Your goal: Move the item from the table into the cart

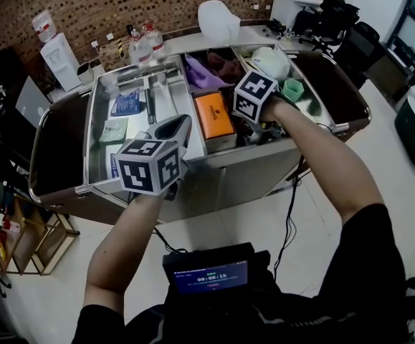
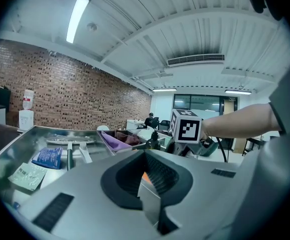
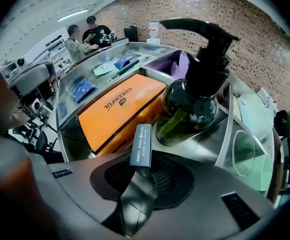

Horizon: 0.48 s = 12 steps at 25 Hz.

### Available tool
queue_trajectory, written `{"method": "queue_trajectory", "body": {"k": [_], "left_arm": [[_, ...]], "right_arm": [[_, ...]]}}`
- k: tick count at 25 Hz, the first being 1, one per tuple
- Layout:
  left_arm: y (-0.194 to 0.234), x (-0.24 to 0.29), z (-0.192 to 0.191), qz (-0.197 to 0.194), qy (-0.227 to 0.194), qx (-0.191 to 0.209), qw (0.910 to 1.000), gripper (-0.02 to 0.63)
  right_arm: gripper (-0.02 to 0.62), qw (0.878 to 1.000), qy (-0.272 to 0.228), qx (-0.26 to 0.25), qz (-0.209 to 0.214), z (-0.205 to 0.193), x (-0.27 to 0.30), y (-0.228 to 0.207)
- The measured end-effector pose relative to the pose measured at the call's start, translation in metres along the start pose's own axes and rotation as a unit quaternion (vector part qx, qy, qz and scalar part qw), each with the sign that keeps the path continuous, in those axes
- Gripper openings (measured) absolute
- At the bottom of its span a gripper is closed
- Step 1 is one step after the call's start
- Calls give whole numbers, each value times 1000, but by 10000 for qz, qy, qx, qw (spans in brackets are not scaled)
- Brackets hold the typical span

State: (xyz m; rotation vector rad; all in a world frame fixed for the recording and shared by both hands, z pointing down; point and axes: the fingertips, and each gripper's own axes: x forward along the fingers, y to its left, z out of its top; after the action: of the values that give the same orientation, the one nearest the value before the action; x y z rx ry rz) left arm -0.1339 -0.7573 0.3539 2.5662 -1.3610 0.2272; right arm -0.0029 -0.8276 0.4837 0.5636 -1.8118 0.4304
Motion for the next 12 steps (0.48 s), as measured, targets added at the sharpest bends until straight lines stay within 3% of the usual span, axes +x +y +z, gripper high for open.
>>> {"method": "queue_trajectory", "body": {"k": [3,5,12], "left_arm": [[-2,-2,3,-10,-62,-9,10000,0],[-4,-1,2,-14,-46,4,10000,0],[-9,0,-3,-16,-20,-34,10000,0]], "right_arm": [[83,10000,38,-30,-28,-2,-2,-1],[123,10000,38,7,-32,-5,-3,-4],[123,10000,-49,28,30,-13,-9,-4]]}}
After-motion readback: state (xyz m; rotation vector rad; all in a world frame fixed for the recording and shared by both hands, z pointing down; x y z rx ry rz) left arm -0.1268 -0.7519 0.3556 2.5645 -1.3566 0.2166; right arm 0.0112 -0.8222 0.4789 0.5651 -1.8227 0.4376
